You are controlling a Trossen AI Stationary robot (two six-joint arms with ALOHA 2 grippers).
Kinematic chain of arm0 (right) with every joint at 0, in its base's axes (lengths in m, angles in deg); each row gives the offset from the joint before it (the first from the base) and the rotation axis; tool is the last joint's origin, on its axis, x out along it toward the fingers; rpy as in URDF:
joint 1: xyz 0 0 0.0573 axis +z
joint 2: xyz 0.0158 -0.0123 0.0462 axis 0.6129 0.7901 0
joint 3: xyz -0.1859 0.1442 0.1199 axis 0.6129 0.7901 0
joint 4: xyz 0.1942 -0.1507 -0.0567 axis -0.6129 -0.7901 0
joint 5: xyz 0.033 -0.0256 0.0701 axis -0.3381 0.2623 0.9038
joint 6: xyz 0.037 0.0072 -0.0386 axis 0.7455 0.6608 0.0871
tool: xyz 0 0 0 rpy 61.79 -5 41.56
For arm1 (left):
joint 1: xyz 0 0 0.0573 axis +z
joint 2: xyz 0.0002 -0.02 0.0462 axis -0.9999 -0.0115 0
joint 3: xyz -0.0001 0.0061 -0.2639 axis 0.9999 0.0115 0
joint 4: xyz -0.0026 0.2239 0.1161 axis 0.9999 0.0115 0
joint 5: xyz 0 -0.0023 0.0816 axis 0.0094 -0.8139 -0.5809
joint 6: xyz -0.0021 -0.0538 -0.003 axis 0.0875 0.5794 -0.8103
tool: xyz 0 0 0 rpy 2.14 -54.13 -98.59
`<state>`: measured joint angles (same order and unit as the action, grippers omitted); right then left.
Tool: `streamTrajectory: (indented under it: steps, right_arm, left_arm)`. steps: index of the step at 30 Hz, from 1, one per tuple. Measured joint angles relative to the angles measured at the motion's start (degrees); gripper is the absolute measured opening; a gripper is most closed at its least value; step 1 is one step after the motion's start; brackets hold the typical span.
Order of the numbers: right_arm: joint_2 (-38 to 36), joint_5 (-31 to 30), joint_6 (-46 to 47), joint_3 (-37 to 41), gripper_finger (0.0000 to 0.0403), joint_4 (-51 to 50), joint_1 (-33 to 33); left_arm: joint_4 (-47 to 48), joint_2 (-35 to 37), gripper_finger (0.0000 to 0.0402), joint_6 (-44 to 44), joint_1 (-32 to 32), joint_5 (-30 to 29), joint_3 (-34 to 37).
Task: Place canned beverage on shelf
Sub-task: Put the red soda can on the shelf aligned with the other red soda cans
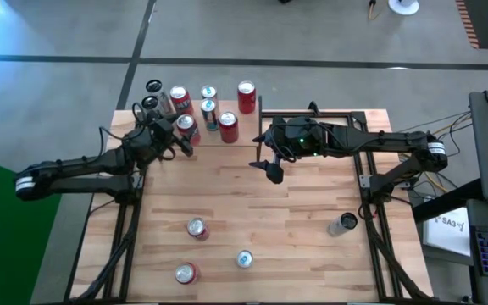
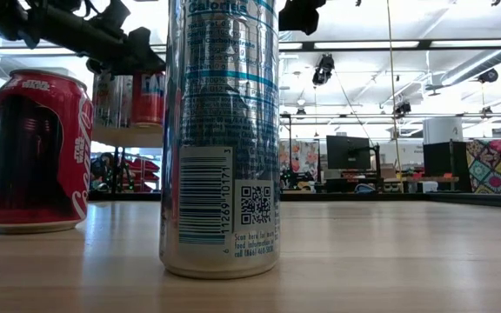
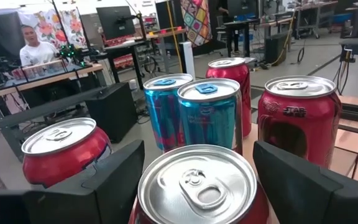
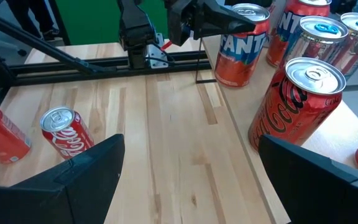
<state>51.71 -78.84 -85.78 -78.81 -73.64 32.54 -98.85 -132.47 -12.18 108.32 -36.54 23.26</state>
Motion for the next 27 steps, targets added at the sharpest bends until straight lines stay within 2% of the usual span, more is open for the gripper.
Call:
streamTrajectory:
  steps: [19,25,27]
  right_arm:
    - [0.02,0.00,0.63,0.01,0.0359,-0.48,0.00]
    - [0.02,0.00,0.63,0.02,0.0359,-0.48,0.01]
    - [0.02,0.00,0.63,0.02,0.0359,-0.48,0.01]
  left_arm:
    - [-0.33,1.19,0.0286,-3.86,-0.02,0.02,-2.06]
    - [7.19,2.08,0.0286,-3.66,-0.69,0.32,-6.18]
    - [9.75,2.28,0.0283,-3.53,-1.44,2.10,-7.46]
